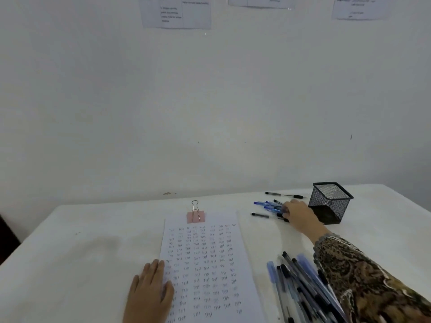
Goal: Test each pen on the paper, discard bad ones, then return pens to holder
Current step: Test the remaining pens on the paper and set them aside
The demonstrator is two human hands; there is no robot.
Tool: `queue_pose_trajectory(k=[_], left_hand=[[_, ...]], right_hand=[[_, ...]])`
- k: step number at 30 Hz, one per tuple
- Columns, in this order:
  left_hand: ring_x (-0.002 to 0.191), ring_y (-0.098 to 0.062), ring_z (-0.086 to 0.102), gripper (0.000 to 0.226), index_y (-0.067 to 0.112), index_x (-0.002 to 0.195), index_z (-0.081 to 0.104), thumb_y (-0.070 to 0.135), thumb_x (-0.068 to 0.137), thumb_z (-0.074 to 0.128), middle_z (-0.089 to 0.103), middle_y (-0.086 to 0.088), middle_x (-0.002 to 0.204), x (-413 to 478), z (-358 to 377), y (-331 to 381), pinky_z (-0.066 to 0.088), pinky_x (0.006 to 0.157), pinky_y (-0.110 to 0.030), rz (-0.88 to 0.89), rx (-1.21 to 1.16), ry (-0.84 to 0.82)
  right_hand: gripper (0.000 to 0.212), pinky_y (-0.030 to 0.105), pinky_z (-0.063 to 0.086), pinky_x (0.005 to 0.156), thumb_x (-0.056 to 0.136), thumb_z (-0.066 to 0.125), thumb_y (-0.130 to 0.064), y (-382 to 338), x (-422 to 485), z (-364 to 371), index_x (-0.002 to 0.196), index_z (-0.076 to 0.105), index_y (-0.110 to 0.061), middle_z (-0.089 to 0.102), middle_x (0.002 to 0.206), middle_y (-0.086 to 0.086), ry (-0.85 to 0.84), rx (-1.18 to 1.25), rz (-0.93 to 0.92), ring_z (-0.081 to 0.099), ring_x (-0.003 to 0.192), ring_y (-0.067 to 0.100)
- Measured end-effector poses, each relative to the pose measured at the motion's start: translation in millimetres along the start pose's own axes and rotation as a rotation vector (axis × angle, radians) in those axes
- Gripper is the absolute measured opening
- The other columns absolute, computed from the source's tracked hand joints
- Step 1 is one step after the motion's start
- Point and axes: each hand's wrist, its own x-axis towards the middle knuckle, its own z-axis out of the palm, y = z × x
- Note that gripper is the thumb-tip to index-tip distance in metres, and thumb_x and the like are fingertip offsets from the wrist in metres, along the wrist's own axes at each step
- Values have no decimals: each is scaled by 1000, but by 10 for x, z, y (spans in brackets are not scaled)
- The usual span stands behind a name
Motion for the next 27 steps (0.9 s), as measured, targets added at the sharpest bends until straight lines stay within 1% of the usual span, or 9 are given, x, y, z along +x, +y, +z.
queue_pose_trajectory(k=[3, 6, 10, 14, 16, 18, 21, 23, 27], left_hand=[[102, -29, 64, 65, 4, 109, 67, 40, 71, 28, 66, -12, 114, 24, 34, -33, 51, 81, -48, 48, -94, 58], [139, -18, 26, 94, 15, 141, 34, 55, 62, 0, 31, -2, 149, 14, 30, 4, 19, 113, -37, 3, -193, 121], [143, -12, 11, 101, 19, 146, 19, 56, 56, -10, 16, 3, 154, -23, -13, 29, 7, 115, -30, -9, -192, 162], [142, -12, 12, 100, 18, 145, 20, 56, 57, -8, 18, 3, 153, -50, -21, 49, 7, 116, -31, -19, -204, 166], [143, -10, 8, 101, 20, 146, 16, 55, 55, -10, 13, 5, 154, -62, -38, 62, 4, 115, -29, -20, -204, 151], [143, -10, 6, 101, 20, 147, 14, 55, 56, -11, 11, 5, 155, -70, -50, 60, 2, 115, -28, -16, -209, 152], [143, -10, 7, 100, 19, 146, 15, 54, 57, -12, 12, 4, 155, -85, -52, 44, 2, 115, -29, -2, -198, 168], [143, -11, 6, 100, 18, 147, 13, 54, 58, -14, 11, 3, 155, -95, -49, 45, 0, 113, -26, 13, -190, 171], [143, -11, 3, 100, 18, 147, 10, 54, 57, -15, 8, 4, 155, -102, -73, 56, -5, 110, -24, 32, -214, 174]], right_hand=[[19, 29, 41, 83, 92, 53, -21, 10, 60, -23, 110, 58, -15, 49, 103, 2, -36, 60, -40, 52, 108, 23], [21, 29, 42, 84, 95, 47, -22, -32, 89, -88, 113, 57, -17, 53, 111, 4, -72, -98, -83, 54, 108, 22], [21, 29, 42, 80, 96, 41, -14, -88, 65, -146, 111, 53, -7, 54, 111, 10, 22, -66, -92, 55, 98, 25], [13, 26, 28, 54, 82, 47, 3, -337, -70, -431, 86, 42, -9, 42, 78, 6, 197, 749, -49, 38, 65, 18], [11, 21, 25, 45, 79, 52, -16, -578, -203, -607, 80, 41, -16, 36, 66, 0, 108, 1350, -10, 29, 54, 13], [36, 22, 21, 43, 80, 53, -49, -780, -326, -674, 66, 43, -18, 33, 54, -2, -59, 1826, 17, 23, 48, 13], [59, 24, 19, 47, 61, 50, -72, -995, -428, -506, 47, 42, -15, 28, 44, -3, -160, 2152, -14, 23, 41, 14], [48, 21, 18, 43, 54, 63, -59, -1098, -452, -340, 44, 43, -16, 26, 40, -3, -89, 2279, 32, 22, 36, 13], [40, 16, 15, 41, 71, 48, -50, -1231, -459, -110, 50, 58, -17, 24, 37, -5, 80, 2595, 238, 16, 33, 11]])
